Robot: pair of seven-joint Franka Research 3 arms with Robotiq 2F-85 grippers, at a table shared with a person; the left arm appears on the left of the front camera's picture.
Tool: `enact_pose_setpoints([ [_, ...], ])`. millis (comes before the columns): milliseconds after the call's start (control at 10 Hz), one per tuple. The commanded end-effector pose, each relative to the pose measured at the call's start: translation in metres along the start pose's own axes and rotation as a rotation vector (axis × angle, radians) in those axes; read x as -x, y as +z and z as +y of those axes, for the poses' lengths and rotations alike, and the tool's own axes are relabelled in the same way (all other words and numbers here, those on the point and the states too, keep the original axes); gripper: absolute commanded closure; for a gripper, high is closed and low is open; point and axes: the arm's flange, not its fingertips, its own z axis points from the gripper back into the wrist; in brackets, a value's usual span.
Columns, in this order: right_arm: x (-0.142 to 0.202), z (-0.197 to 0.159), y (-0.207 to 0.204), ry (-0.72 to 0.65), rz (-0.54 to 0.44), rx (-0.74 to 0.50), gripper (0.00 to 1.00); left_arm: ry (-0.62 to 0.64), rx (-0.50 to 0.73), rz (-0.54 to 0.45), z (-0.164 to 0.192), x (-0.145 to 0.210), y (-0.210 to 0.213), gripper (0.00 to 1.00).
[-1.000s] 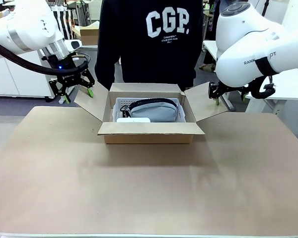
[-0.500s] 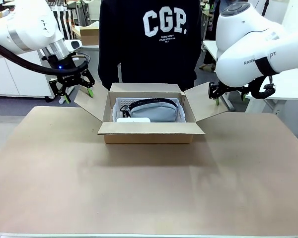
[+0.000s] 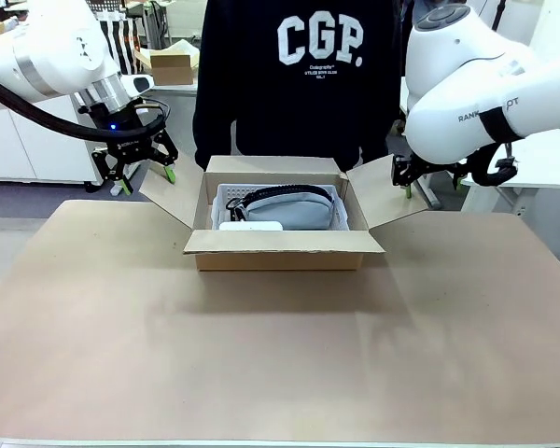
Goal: Pack the gift set into the box.
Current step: Lift both hands away from the flaps of the Package Box.
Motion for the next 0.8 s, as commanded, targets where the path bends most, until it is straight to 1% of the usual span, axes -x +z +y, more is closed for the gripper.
enact_pose_setpoints([
  [0,-0.005,0.000,0.026,0.109,0.036,-0.070,0.00,-0.030,0.101,0.052,-0.006,0.006,0.026,0.00],
  [100,-0.003,-0.022,0.056,0.110,0.020,-0.193,0.00,-0.057,0.175,0.067,-0.005,0.022,0.062,0.00],
  [200,0.005,-0.054,0.097,0.086,0.064,-0.326,0.00,-0.064,0.253,0.110,0.001,0.047,0.103,0.00],
  [300,0.018,-0.088,0.126,0.053,0.056,-0.496,0.00,-0.123,0.355,0.092,0.010,0.074,0.132,0.00],
  [400,0.032,-0.118,0.145,0.023,0.045,-0.670,0.00,-0.240,0.502,0.107,0.017,0.096,0.150,0.00],
  [500,0.048,-0.151,0.158,-0.011,0.061,-0.881,0.00,-0.351,0.670,0.099,0.028,0.118,0.165,0.00],
  [600,0.064,-0.179,0.161,-0.079,0.081,-1.001,0.00,-0.378,0.792,0.061,0.039,0.130,0.172,0.00],
  [700,0.080,-0.214,0.153,-0.199,0.083,-1.124,0.00,-0.397,0.910,0.053,0.056,0.137,0.177,0.00],
])
